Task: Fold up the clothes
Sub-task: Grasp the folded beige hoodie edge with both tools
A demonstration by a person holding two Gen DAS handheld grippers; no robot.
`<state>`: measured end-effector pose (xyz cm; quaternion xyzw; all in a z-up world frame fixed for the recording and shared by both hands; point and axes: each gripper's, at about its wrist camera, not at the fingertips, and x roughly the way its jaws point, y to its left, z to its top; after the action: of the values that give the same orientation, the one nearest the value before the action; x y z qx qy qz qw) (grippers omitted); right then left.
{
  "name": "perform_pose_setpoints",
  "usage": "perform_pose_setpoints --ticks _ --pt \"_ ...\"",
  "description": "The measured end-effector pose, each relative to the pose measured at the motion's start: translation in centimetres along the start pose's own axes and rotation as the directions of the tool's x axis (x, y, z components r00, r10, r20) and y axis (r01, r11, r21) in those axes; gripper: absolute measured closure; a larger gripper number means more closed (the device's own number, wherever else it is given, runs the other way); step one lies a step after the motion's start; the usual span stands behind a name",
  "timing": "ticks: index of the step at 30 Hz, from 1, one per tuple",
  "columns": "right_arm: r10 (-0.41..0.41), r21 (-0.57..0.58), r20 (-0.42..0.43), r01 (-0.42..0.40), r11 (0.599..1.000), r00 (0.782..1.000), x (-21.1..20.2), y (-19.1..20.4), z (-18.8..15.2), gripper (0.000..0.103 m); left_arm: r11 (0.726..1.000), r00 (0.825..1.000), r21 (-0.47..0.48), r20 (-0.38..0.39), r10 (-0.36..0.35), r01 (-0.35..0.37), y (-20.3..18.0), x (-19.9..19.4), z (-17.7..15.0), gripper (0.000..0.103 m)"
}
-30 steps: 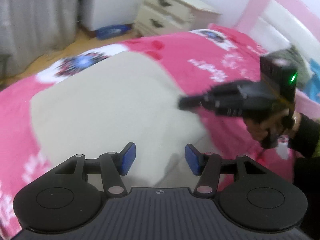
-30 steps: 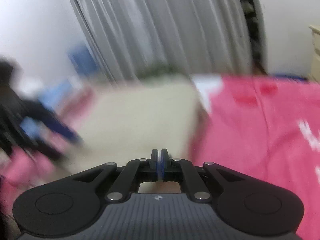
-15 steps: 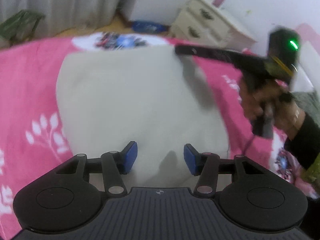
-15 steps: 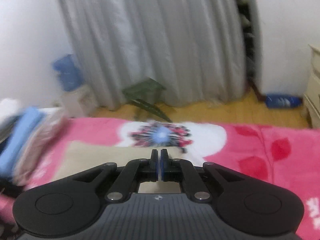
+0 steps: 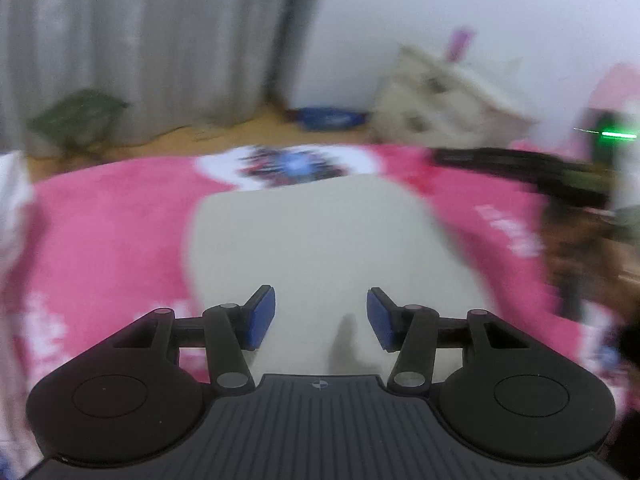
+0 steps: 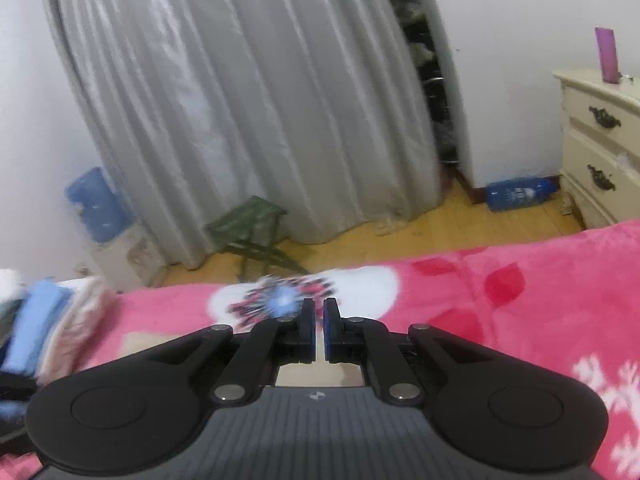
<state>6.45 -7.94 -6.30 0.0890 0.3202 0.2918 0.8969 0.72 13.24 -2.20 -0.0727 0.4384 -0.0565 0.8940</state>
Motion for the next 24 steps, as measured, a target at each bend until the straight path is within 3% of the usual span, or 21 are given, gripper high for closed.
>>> perform_pose_setpoints --ticks 3,6,9,10,11,13,16,19,22,24 --pt "0.034 -0.048 -0.068 -0.038 0.998 0.997 -0.5 1.9 -2.2 0.097 0.995 0.993 -0.008 -0.07 0.094 -0.094 0.3 2.1 0.0 0.051" --pt "-0.066 -0.135 -0.205 0.038 0.99 0.977 2.0 2.8 -5.2 0.097 0.992 0.988 0.004 -0.079 0.129 -0.129 -0.1 2.6 -0.2 0.049" --pt "-0.061 -0.117 -0.18 0.041 0.992 0.982 1.6 2.7 -5.0 0.096 0.988 0.983 -0.022 -0.101 0.152 -0.155 -0.1 2.4 0.0 0.049" --pt "-0.042 -0.084 -0.166 0.029 0.996 0.985 1.0 2.3 -4.4 0.088 0.986 0.983 -0.053 -0.108 0.15 -0.156 0.3 2.2 0.0 0.049" --pt "-0.023 -0.028 -0.144 0.019 0.999 0.989 0.2 1.5 -4.0 0.072 0.984 0.982 -0.092 -0.118 0.144 -0.155 0.8 1.9 0.1 0.049" --pt "-0.007 0.107 -0.111 0.019 0.994 0.994 -0.9 -1.0 -3.4 0.059 0.974 0.982 -0.164 -0.134 0.133 -0.154 2.0 1.3 0.1 0.048" --pt "0.064 0.319 -0.118 -0.023 0.948 0.991 -1.4 -5.4 -3.3 0.048 0.962 0.986 -0.247 -0.146 0.084 -0.119 3.9 1.2 -0.4 0.043" --pt "0.192 0.471 -0.157 -0.097 0.877 0.969 0.2 -8.3 -4.6 0.043 0.954 0.988 -0.285 -0.146 0.047 -0.088 4.5 1.0 -1.0 0.043" --pt "0.301 0.578 -0.182 -0.146 0.803 0.936 1.9 -9.6 -5.9 0.04 0.945 0.991 -0.315 -0.121 0.052 -0.088 5.0 0.1 -1.2 0.043" --pt "0.343 0.591 -0.173 -0.181 0.786 0.923 2.2 -9.6 -6.3 0.038 0.936 0.994 -0.346 -0.1 0.034 -0.067 5.8 -0.5 -1.5 0.041"
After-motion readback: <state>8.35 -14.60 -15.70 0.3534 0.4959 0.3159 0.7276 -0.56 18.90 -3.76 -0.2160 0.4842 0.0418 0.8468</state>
